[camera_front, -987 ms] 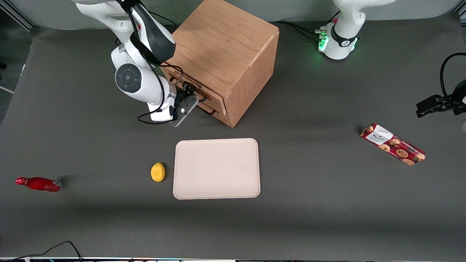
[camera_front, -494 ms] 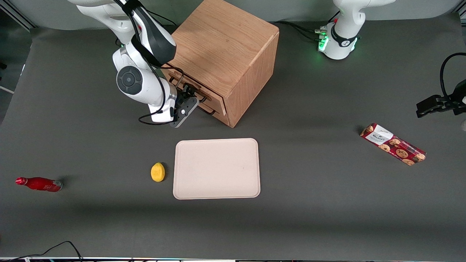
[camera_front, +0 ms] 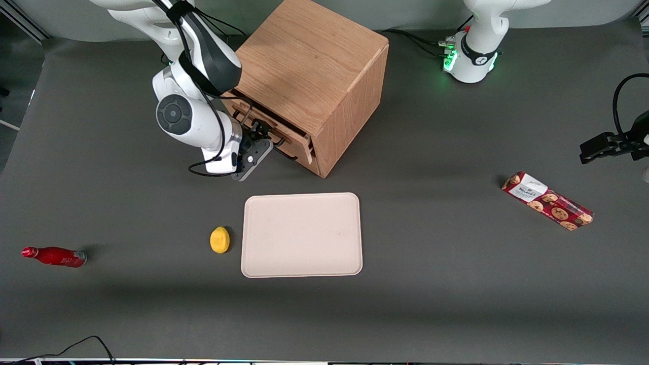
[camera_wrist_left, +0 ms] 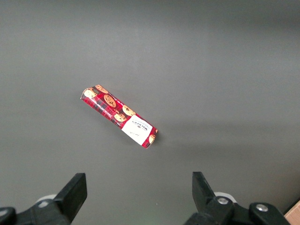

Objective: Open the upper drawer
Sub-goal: 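Pull the handle with the right gripper, sliding the upper drawer outward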

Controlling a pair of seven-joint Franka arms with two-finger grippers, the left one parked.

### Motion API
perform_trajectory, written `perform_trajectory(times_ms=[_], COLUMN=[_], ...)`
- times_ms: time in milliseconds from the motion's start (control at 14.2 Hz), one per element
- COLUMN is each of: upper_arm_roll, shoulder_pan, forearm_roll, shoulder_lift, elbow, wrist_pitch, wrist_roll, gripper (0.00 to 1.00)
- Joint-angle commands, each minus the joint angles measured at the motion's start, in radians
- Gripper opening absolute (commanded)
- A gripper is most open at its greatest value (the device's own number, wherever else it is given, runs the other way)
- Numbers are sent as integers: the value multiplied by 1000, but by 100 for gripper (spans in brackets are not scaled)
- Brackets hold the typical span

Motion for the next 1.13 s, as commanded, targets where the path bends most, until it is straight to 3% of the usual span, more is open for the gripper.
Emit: perform_trajectory(times_ms=[0,353,1058], upper_arm_roll=[-15,-61,-121], shoulder_pan=[-4,-4,-4], forearm_roll=[6,-40,-48], shoulder_lift=[7,23,30], elbow=[1,16,62], wrist_pitch=[17,23,23], wrist_roll=[-26,-26,-26], gripper=[100,100,100])
